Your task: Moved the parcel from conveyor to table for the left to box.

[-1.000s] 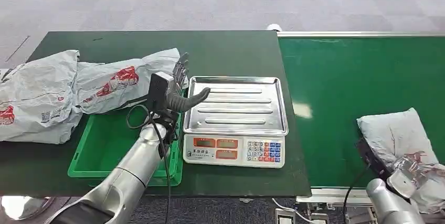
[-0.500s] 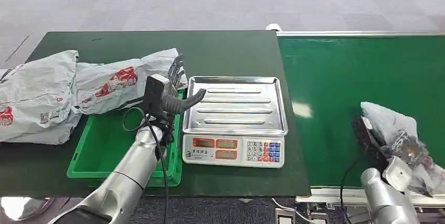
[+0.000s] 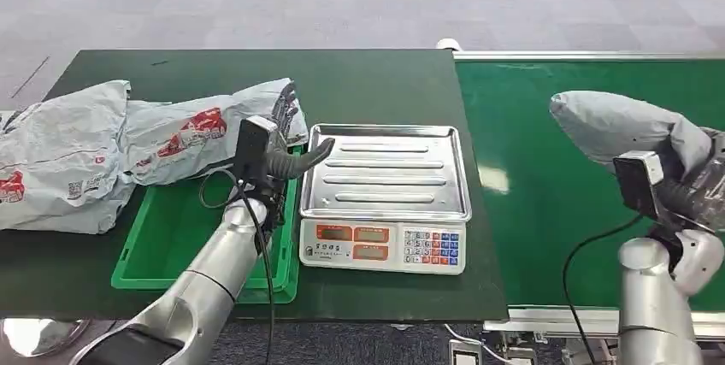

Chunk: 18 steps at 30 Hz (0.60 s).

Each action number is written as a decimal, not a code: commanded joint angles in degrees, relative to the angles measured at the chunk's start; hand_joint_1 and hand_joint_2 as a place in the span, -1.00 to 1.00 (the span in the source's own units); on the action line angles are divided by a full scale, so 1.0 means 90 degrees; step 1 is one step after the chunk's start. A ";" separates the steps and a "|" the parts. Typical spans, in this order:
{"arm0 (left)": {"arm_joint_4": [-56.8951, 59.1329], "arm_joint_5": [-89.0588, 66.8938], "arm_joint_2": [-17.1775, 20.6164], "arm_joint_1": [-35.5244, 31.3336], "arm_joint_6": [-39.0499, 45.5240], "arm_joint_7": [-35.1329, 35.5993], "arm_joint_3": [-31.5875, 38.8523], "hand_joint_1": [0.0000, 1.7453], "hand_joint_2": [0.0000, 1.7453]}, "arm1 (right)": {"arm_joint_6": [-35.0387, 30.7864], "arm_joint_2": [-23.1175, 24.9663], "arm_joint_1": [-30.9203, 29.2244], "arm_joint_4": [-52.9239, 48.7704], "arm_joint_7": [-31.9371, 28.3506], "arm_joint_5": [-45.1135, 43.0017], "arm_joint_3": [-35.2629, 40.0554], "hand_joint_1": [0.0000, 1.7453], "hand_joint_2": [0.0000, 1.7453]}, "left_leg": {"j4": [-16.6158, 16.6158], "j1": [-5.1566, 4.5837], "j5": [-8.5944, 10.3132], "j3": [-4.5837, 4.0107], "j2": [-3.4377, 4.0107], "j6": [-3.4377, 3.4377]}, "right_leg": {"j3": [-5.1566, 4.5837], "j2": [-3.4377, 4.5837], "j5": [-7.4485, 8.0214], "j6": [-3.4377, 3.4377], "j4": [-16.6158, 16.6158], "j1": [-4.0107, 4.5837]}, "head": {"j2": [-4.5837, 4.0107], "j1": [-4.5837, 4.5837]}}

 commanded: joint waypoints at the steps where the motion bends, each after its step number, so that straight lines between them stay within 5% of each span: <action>1: 0.0658 0.0040 0.0006 -0.0450 0.0064 -0.0039 0.0057 -1.00 1.00 | -0.0007 0.0598 -0.0348 -0.0745 0.0247 0.0574 0.1186 1.00 1.00 | -0.0001 -0.0002 -0.0015 0.0024 0.0056 -0.0003 | 0.0006 0.0048 0.0003 -0.0008 0.0000 0.0000 | 0.0000 0.0002; 5: 0.0885 0.0008 -0.0095 -0.0625 0.0017 -0.0052 -0.0080 -1.00 1.00 | -0.0007 0.1143 -0.1269 -0.0057 0.0447 0.1518 0.1951 1.00 1.00 | 0.0003 0.0002 -0.0020 0.0027 0.0113 -0.0007 | -0.0006 0.0099 0.0015 -0.0012 0.0006 0.0004 | 0.0000 0.0002; 8: 0.1006 0.0028 -0.0237 -0.0798 0.0004 -0.0014 -0.0196 -1.00 1.00 | -0.0007 0.1351 -0.1971 0.0650 0.1334 0.2281 0.2832 1.00 1.00 | 0.0008 0.0002 -0.0013 0.0017 0.0126 -0.0011 | -0.0025 0.0114 0.0020 -0.0015 0.0015 0.0004 | 0.0000 0.0000; 14: 0.1011 0.0039 -0.0277 -0.0868 0.0130 0.0004 -0.0275 -1.00 1.00 | -0.0007 0.1259 -0.2327 0.1291 0.1894 0.2318 0.3886 1.00 1.00 | -0.0001 0.0010 0.0010 0.0017 0.0070 -0.0019 | -0.0012 0.0059 0.0015 -0.0019 0.0009 0.0010 | 0.0000 0.0000; 18: 0.0977 0.0160 -0.0209 -0.0881 0.0118 0.0011 -0.0268 -1.00 1.00 | 0.0568 0.1522 -0.2833 0.2393 0.2556 0.2131 0.5258 1.00 1.00 | -0.0003 0.0008 -0.0002 0.0040 0.0115 -0.0020 | -0.0002 0.0102 0.0018 -0.0020 0.0007 0.0008 | 0.0000 0.0000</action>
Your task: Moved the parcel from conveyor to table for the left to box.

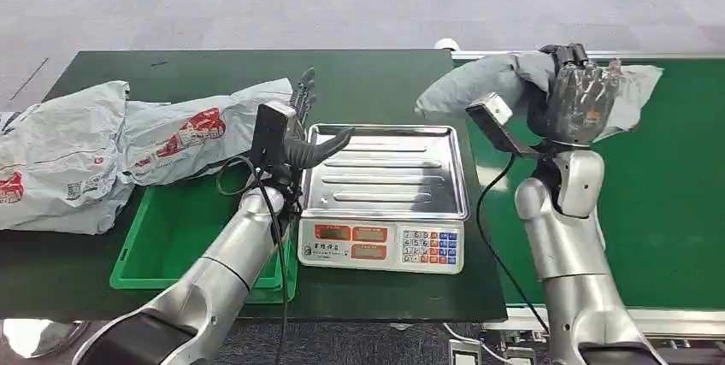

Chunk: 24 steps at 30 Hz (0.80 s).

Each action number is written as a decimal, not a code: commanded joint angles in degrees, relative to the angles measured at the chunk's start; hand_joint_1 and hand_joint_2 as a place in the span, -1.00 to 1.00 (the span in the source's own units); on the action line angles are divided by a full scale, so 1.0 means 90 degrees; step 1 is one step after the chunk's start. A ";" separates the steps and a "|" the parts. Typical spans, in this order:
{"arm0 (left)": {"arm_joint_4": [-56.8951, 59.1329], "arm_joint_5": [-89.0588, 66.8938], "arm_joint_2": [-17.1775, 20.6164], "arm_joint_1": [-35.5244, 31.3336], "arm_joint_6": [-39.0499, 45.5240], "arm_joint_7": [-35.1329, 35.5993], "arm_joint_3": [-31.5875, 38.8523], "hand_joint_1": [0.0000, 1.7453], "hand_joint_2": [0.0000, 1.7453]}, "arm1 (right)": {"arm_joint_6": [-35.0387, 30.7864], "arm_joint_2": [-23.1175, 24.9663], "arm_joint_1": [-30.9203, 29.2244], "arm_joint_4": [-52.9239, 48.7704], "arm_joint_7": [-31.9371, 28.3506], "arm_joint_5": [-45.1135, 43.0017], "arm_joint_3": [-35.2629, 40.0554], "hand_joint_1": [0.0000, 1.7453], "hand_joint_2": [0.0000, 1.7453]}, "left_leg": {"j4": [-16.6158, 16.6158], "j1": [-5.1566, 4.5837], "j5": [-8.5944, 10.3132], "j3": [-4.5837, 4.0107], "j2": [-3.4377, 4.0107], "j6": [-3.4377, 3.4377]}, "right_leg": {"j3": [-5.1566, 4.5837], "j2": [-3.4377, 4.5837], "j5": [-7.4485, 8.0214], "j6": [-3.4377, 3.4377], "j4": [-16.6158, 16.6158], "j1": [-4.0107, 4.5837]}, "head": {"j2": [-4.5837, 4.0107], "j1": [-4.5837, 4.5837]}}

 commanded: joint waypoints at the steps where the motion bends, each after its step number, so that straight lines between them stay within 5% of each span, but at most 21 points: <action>1: 0.0504 0.0125 0.0200 -0.0409 0.0049 0.0041 -0.0283 -1.00 1.00 | 0.1076 0.0593 -0.1350 0.2376 0.0696 -0.0528 0.2597 1.00 1.00 | 0.0000 0.0001 -0.0019 0.0024 0.0079 -0.0002 | 0.0008 0.0071 0.0007 -0.0006 -0.0003 0.0003 | 0.0000 0.0002; 4: 0.0538 0.0119 0.0240 -0.0433 0.0029 0.0062 -0.0318 -1.00 1.00 | 0.2192 0.0805 -0.1304 0.2568 0.0521 -0.1348 0.2948 1.00 1.00 | -0.0007 0.0000 -0.0014 0.0034 0.0074 -0.0006 | 0.0011 0.0066 0.0004 -0.0010 -0.0006 0.0002 | 0.0000 0.0000; 24: 0.0553 0.0133 0.0234 -0.0440 0.0040 0.0055 -0.0331 -1.00 1.00 | 0.2163 0.0677 -0.1315 0.2527 0.0554 -0.1594 0.3176 1.00 1.00 | 0.0002 0.0005 -0.0010 0.0010 0.0022 -0.0006 | 0.0003 0.0017 -0.0004 -0.0009 -0.0003 0.0008 | 0.0000 0.0000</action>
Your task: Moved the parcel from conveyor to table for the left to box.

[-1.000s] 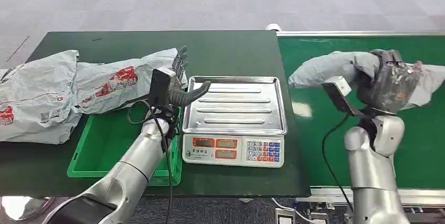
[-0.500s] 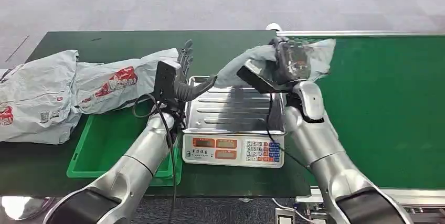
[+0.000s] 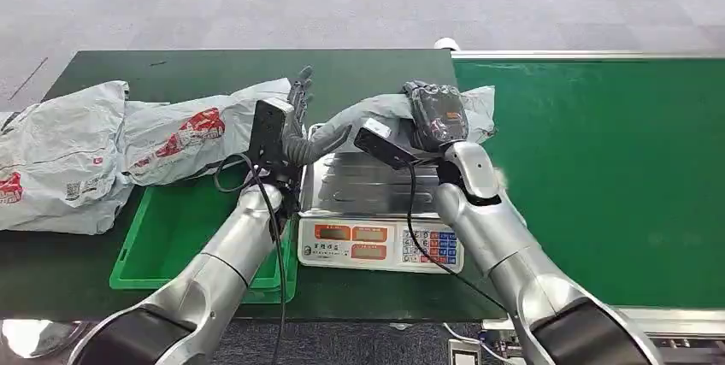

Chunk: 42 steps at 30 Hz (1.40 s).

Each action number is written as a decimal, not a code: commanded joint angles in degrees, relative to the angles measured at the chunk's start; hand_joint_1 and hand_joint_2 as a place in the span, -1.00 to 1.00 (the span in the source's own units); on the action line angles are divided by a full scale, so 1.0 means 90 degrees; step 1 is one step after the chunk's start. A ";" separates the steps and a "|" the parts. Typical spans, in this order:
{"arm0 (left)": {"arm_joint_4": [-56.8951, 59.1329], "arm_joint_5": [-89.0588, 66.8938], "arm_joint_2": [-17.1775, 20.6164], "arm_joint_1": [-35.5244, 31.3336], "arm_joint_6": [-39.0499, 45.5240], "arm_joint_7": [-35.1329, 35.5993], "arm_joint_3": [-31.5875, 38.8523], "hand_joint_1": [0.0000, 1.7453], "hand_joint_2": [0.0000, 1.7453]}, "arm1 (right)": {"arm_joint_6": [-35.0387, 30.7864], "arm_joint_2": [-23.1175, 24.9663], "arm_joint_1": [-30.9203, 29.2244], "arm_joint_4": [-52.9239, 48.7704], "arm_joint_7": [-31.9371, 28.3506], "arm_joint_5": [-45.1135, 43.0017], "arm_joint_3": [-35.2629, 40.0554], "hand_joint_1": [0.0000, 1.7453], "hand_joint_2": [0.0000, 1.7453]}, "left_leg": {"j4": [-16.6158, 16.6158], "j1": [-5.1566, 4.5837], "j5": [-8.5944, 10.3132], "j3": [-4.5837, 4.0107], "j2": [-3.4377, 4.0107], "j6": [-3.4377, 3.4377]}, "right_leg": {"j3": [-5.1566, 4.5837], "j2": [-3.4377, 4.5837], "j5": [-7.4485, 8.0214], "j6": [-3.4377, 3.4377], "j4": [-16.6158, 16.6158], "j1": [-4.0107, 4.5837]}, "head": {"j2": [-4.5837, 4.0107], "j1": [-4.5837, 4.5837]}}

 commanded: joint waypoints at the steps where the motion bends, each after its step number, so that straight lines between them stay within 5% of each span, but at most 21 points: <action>1: 0.0410 0.0028 0.0198 -0.0335 -0.0001 0.0036 -0.0328 -1.00 1.00 | 0.0029 0.0033 -0.0429 0.0563 0.0013 -0.0023 0.0461 1.00 1.00 | -0.0001 -0.0002 -0.0004 0.0009 0.0015 -0.0001 | 0.0004 0.0010 -0.0001 -0.0003 0.0000 0.0000 | 0.0000 0.0000; 3: 0.0410 0.0028 0.0198 -0.0335 -0.0001 0.0036 -0.0328 -1.00 1.00 | 0.0029 0.0033 -0.0429 0.0563 0.0013 -0.0023 0.0461 1.00 1.00 | -0.0001 0.0000 -0.0006 0.0014 0.0018 -0.0001 | 0.0007 0.0011 -0.0002 -0.0005 0.0000 0.0002 | 0.0000 0.0000; 6: 0.0420 0.0035 0.0214 -0.0365 0.0049 0.0044 -0.0390 -1.00 1.00 | 0.1288 0.0141 -0.0479 0.0998 -0.0173 -0.0437 0.1012 1.00 1.00 | 0.0000 0.0003 -0.0007 0.0015 0.0023 -0.0001 | 0.0008 0.0016 -0.0001 -0.0004 -0.0001 0.0005 | 0.0000 0.0000; 10: 0.0362 0.0177 0.0267 -0.0297 0.0107 -0.0024 -0.0420 -1.00 1.00 | 0.1882 0.0192 -0.0460 0.1576 -0.0574 -0.1247 0.1571 1.00 1.00 | -0.0004 0.0003 -0.0005 0.0018 0.0024 -0.0002 | 0.0010 0.0025 0.0001 -0.0003 -0.0004 0.0004 | 0.0000 0.0000; 12: 0.0346 0.0209 0.0291 -0.0266 0.0108 -0.0037 -0.0461 -1.00 1.00 | 0.1929 0.0161 -0.0350 0.1559 -0.0750 -0.1651 0.1603 -1.00 1.00 | -0.0007 0.0005 -0.0007 0.0029 0.0025 -0.0004 | 0.0019 0.0024 -0.0001 -0.0006 -0.0006 0.0007 | 0.0000 0.0000; 16: 0.0381 0.0308 0.0297 -0.0270 0.0087 -0.0052 -0.0532 -1.00 1.00 | 0.1597 0.0013 -0.0052 0.1099 -0.1241 -0.2440 0.1484 -1.00 1.00 | -0.0011 0.0004 -0.0005 0.0033 0.0016 -0.0003 | 0.0027 0.0010 -0.0003 -0.0006 -0.0011 0.0007 | 0.0000 0.0000; 17: 0.0385 0.0294 0.0313 -0.0271 0.0015 -0.0147 -0.0656 -1.00 1.00 | 0.1638 0.0124 0.0404 0.0311 -0.2505 -0.3807 0.0769 -1.00 1.00 | -0.0016 0.0008 -0.0007 0.0044 0.0022 -0.0002 | 0.0039 0.0013 -0.0002 -0.0007 -0.0021 0.0011 | 0.0000 0.0000; 18: 0.0384 0.0302 0.0323 -0.0272 0.0055 -0.0182 -0.0690 -1.00 1.00 | 0.1728 0.0073 0.0630 -0.0257 -0.2573 -0.4320 0.0640 -1.00 1.00 | -0.0019 0.0007 -0.0008 0.0048 0.0024 -0.0003 | 0.0039 0.0016 -0.0003 -0.0009 -0.0020 0.0011 | 0.0000 0.0000; 22: 0.0391 0.0359 0.0363 -0.0327 0.0064 -0.0158 -0.0742 -1.00 1.00 | 0.1894 -0.0231 0.0765 -0.1150 -0.2096 -0.4847 0.0750 -1.00 1.00 | -0.0005 0.0000 -0.0007 0.0022 0.0018 -0.0003 | 0.0010 0.0012 -0.0006 -0.0007 -0.0001 0.0003 | 0.0000 0.0000; 30: 0.0423 0.0322 0.0326 -0.0438 -0.0009 -0.0076 -0.0873 -1.00 1.00 | 0.1880 -0.0189 0.0744 -0.1126 -0.2189 -0.5182 0.0550 -1.00 1.00 | -0.0005 0.0008 -0.0014 0.0040 0.0024 -0.0007 | 0.0031 0.0008 -0.0008 -0.0009 -0.0009 0.0012 | 0.0000 0.0000; 37: 0.0438 0.0167 0.0336 -0.0488 -0.0299 0.0220 -0.1243 -1.00 1.00 | 0.2353 -0.0323 0.1140 -0.1917 -0.2427 -0.6808 -0.0428 -1.00 1.00 | -0.0016 0.0009 -0.0014 0.0054 0.0009 -0.0005 | 0.0052 -0.0010 -0.0012 -0.0009 -0.0023 0.0013 | 0.0000 0.0000; 38: 0.0462 0.0172 0.0329 -0.0502 -0.0345 0.0275 -0.1263 -1.00 1.00 | 0.2327 -0.0325 0.1146 -0.1954 -0.2410 -0.6994 -0.0610 -1.00 -1.00 | -0.0011 0.0004 -0.0011 0.0038 0.0008 -0.0006 | 0.0033 -0.0006 -0.0010 -0.0008 -0.0014 0.0007 | 0.0000 0.0000; 42: 0.0615 -0.0040 0.0276 -0.0597 -0.0464 0.0517 -0.1495 -1.00 1.00 | 0.2142 -0.0225 0.1017 -0.1618 -0.2287 -0.7628 -0.1268 -1.00 -1.00 | -0.0005 0.0001 -0.0010 0.0031 0.0007 -0.0006 | 0.0024 -0.0006 -0.0010 -0.0008 -0.0006 0.0004 | 0.0000 0.0000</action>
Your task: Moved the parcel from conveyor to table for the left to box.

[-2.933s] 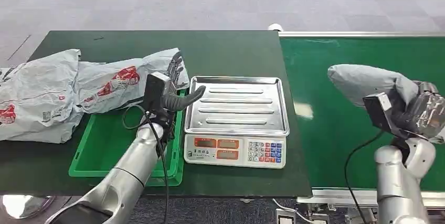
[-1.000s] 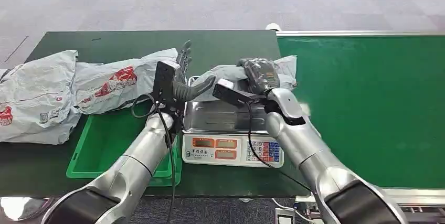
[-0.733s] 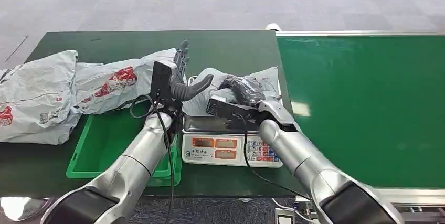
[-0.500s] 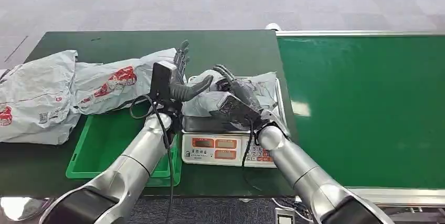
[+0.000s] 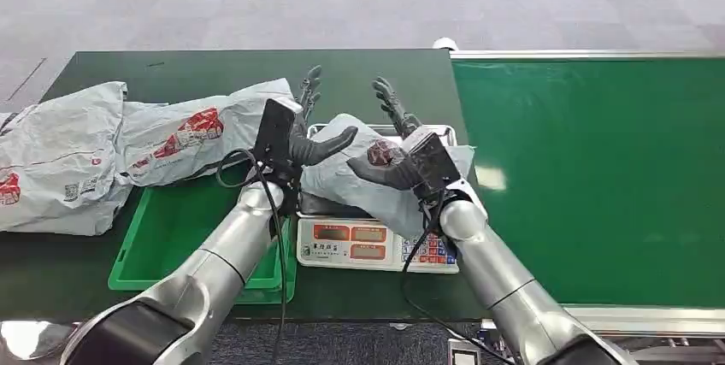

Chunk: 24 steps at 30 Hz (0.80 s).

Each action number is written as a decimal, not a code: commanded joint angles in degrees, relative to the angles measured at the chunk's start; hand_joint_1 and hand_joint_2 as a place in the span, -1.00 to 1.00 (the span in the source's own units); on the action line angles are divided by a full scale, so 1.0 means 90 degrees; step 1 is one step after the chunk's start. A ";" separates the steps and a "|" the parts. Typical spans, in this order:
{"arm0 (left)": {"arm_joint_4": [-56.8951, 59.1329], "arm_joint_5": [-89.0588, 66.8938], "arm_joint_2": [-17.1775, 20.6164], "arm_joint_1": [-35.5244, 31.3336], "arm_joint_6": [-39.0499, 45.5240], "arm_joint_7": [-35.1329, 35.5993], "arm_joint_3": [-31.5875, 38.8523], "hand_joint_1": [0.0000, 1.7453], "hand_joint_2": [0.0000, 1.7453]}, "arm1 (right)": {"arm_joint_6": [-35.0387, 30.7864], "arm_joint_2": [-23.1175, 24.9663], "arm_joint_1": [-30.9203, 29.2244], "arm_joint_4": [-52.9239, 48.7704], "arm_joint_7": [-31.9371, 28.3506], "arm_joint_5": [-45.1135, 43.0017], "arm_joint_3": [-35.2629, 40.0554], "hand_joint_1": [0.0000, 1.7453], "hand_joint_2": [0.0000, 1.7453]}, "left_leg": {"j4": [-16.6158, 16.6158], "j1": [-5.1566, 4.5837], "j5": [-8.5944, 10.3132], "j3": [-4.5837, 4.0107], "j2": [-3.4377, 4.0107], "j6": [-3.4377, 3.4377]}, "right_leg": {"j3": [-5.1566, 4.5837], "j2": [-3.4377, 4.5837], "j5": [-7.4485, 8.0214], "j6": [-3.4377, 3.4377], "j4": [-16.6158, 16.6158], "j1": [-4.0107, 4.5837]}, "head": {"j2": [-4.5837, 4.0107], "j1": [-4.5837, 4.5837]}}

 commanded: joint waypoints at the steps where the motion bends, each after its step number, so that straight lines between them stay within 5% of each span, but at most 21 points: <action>1: 0.0576 -0.0275 0.0076 -0.0476 -0.0267 0.0432 -0.0826 -1.00 1.00 | -0.0070 -0.0040 -0.0080 0.0061 0.0187 -0.1243 -0.1656 -1.00 -1.00 | -0.0001 0.0002 -0.0003 0.0011 -0.0010 0.0001 | 0.0017 -0.0018 -0.0006 -0.0003 -0.0004 0.0004 | 0.0000 0.0000; 10: 0.0697 -0.0921 0.0079 -0.0629 -0.0504 0.0739 -0.1423 -1.00 1.00 | -0.0705 -0.0149 -0.0178 0.0419 -0.0030 -0.1468 -0.2179 -1.00 -1.00 | -0.0006 0.0002 -0.0007 0.0027 -0.0001 0.0002 | 0.0033 -0.0012 -0.0006 -0.0003 -0.0011 0.0005 | 0.0000 0.0000; 14: 0.0988 -0.2201 0.0122 -0.0819 -0.0446 0.1330 -0.2477 -1.00 1.00 | -0.1525 -0.0352 -0.0036 0.0340 -0.0183 -0.1456 -0.2723 -1.00 -1.00 | -0.0003 0.0005 -0.0009 0.0025 0.0001 -0.0001 | 0.0031 -0.0010 -0.0007 -0.0005 -0.0009 0.0007 | 0.0000 0.0000; 24: 0.1249 -0.3880 0.0048 -0.0754 0.0305 0.1956 -0.3442 -1.00 1.00 | -0.1378 -0.0412 -0.0043 0.0623 -0.0190 -0.1480 -0.3472 -1.00 -1.00 | -0.0003 -0.0004 -0.0008 0.0013 -0.0001 0.0005 | 0.0015 -0.0004 -0.0003 -0.0002 -0.0007 -0.0004 | 0.0000 0.0000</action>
